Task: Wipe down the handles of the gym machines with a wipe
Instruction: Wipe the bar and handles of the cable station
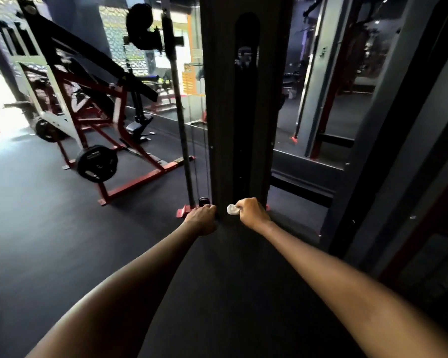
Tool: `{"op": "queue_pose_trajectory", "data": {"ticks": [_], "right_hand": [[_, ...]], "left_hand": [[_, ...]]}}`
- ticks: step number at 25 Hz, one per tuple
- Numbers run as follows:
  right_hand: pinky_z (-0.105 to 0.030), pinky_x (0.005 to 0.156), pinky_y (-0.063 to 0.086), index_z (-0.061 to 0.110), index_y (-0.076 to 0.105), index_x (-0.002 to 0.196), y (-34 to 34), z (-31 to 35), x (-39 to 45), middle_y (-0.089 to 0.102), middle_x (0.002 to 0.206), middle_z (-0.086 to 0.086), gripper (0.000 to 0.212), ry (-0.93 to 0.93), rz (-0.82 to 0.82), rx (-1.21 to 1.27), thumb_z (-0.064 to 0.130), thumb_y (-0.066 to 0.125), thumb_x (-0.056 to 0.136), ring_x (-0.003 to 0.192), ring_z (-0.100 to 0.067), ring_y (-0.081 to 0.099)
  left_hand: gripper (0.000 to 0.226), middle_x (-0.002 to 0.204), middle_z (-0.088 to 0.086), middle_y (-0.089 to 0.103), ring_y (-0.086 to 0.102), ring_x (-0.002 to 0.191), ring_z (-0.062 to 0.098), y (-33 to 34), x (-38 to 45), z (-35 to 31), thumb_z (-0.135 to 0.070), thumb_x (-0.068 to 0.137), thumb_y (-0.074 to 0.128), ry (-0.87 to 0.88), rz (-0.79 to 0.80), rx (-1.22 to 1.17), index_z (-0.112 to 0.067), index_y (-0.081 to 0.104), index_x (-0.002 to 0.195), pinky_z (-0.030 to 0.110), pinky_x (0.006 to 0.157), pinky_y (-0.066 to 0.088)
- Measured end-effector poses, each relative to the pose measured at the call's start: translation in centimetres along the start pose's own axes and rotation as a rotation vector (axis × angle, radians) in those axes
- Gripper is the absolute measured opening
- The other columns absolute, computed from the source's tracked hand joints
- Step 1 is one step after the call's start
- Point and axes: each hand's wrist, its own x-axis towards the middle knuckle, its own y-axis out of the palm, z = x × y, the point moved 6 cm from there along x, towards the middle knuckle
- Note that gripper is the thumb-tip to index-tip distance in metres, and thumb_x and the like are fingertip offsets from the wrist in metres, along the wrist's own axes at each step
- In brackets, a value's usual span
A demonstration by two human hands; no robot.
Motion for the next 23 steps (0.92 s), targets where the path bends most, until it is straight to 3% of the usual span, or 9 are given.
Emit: {"op": "queue_pose_trajectory", "data": {"ticks": [4, 8, 11, 14, 17, 20, 23], "right_hand": [[-0.025, 0.063, 0.034, 0.008, 0.066, 0.084, -1.3, -5.2, 4.0, 0.066, 0.090, -0.012, 0.022, 0.156, -0.045, -0.052, -0.002, 0.047, 0.085, 0.087, -0.026, 0.062], [-0.027, 0.062, 0.034, 0.008, 0.065, 0.078, -4.7, -11.3, 5.3, 0.065, 0.087, -0.015, 0.017, 0.364, -0.156, -0.078, 0.001, 0.050, 0.082, 0.080, -0.027, 0.060], [-0.030, 0.059, 0.035, 0.009, 0.058, 0.066, -8.7, -14.9, 4.0, 0.061, 0.076, -0.016, 0.019, 0.527, -0.282, -0.062, 0.001, 0.049, 0.081, 0.070, -0.022, 0.056], [-0.030, 0.060, 0.040, 0.002, 0.063, 0.077, -13.4, -17.3, 1.1, 0.064, 0.081, -0.015, 0.018, 0.693, -0.449, -0.090, -0.004, 0.047, 0.081, 0.076, -0.022, 0.060], [-0.037, 0.058, 0.045, 0.002, 0.061, 0.072, -17.0, -18.2, -3.1, 0.062, 0.076, -0.013, 0.021, 0.773, -0.583, -0.119, -0.008, 0.044, 0.079, 0.071, -0.024, 0.059], [-0.036, 0.059, 0.041, 0.010, 0.047, 0.062, -20.7, -17.9, -8.4, 0.052, 0.071, -0.009, 0.025, 0.858, -0.702, -0.195, -0.008, 0.041, 0.077, 0.068, -0.023, 0.053], [-0.039, 0.067, 0.051, 0.006, 0.055, 0.067, -24.1, -17.0, -12.6, 0.060, 0.078, -0.013, 0.022, 0.950, -0.788, -0.308, -0.008, 0.044, 0.080, 0.076, -0.027, 0.060]], "left_hand": [[0.039, 0.132, 0.010, 0.050, 0.049, 0.122, 0.031, 0.3, 8.8, -2.2, -0.034, 0.094, 0.050, 0.160, 0.044, 0.040, -0.010, 0.048, 0.125, 0.038, 0.096, 0.038], [0.043, 0.131, 0.006, 0.052, 0.051, 0.120, 0.030, 0.2, 16.8, -6.5, -0.040, 0.092, 0.051, 0.369, 0.049, 0.017, -0.016, 0.050, 0.127, 0.038, 0.096, 0.041], [0.048, 0.139, 0.008, 0.046, 0.046, 0.126, 0.031, -1.2, 20.7, -12.1, -0.032, 0.093, 0.052, 0.570, 0.055, 0.066, -0.013, 0.044, 0.136, 0.039, 0.102, 0.040], [0.049, 0.142, 0.013, 0.043, 0.043, 0.129, 0.031, -2.3, 21.9, -18.7, -0.026, 0.093, 0.050, 0.808, 0.041, 0.122, -0.008, 0.041, 0.138, 0.038, 0.106, 0.036], [0.042, 0.135, 0.014, 0.050, 0.048, 0.122, 0.034, -2.9, 20.7, -24.8, -0.023, 0.091, 0.051, 1.035, 0.008, 0.136, -0.006, 0.048, 0.130, 0.038, 0.098, 0.039], [0.046, 0.136, 0.014, 0.045, 0.046, 0.122, 0.036, -3.2, 18.1, -30.2, -0.024, 0.094, 0.050, 1.197, 0.026, 0.166, -0.005, 0.041, 0.135, 0.041, 0.097, 0.039], [0.044, 0.135, 0.016, 0.046, 0.047, 0.121, 0.036, -3.9, 15.5, -34.9, -0.022, 0.093, 0.049, 1.350, -0.024, 0.144, -0.003, 0.043, 0.132, 0.042, 0.100, 0.039]]}}
